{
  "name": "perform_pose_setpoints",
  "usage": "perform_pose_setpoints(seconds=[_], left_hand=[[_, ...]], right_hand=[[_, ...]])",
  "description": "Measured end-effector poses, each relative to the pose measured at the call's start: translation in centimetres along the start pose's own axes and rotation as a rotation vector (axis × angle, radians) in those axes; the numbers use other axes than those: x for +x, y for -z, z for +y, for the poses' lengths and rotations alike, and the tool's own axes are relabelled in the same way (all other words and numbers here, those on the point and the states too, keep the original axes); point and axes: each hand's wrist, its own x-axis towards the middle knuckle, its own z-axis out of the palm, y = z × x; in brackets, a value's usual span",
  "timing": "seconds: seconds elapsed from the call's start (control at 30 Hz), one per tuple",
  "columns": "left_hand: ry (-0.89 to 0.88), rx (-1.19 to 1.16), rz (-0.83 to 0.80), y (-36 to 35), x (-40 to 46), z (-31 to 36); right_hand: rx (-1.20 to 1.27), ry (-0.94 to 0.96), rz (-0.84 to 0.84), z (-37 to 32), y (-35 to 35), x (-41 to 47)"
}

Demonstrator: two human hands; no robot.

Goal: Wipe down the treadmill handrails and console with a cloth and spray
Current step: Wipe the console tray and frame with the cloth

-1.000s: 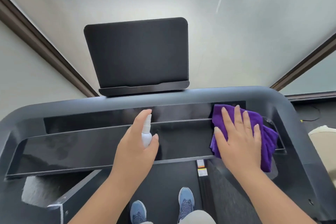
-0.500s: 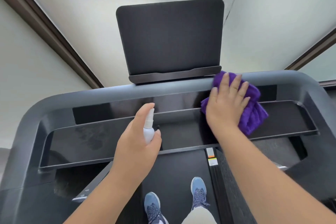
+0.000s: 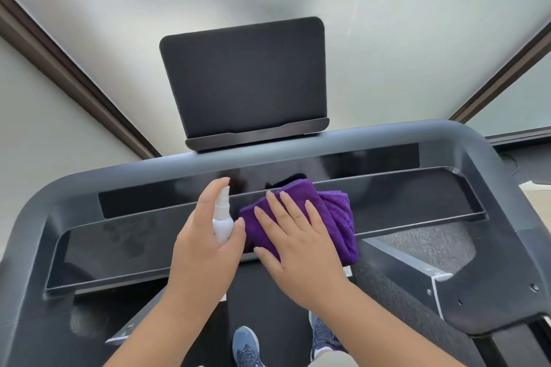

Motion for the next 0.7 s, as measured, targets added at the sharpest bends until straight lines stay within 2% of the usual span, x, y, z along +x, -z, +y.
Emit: perform_pose_setpoints(seconds=[0.13,0.27,0.37,0.53,0.7], left_hand=[[-0.005,0.029,0.057,-1.5,0.2,1.4],[0.037,0.022,0.108,-3.3,0.4,2.8],[0.070,0.019,0.121,-4.2,0.4,3.6],[0.110,0.003,0.153,-4.2,0.7,3.5],[0.160,-0.042,0.174,-3.2,0.3,1.8]], right_hand=[[-0.056,-0.096,0.031,7.4,1.8,-1.3],[-0.106,-0.349,0.076,16.6,3.8,-1.6],[-0.095,-0.505,0.100,21.1,5.0,-1.1],[-0.104,-0.555,0.157,21.1,4.8,-0.2],[-0.041,-0.599,0.198,17.5,3.9,2.7]])
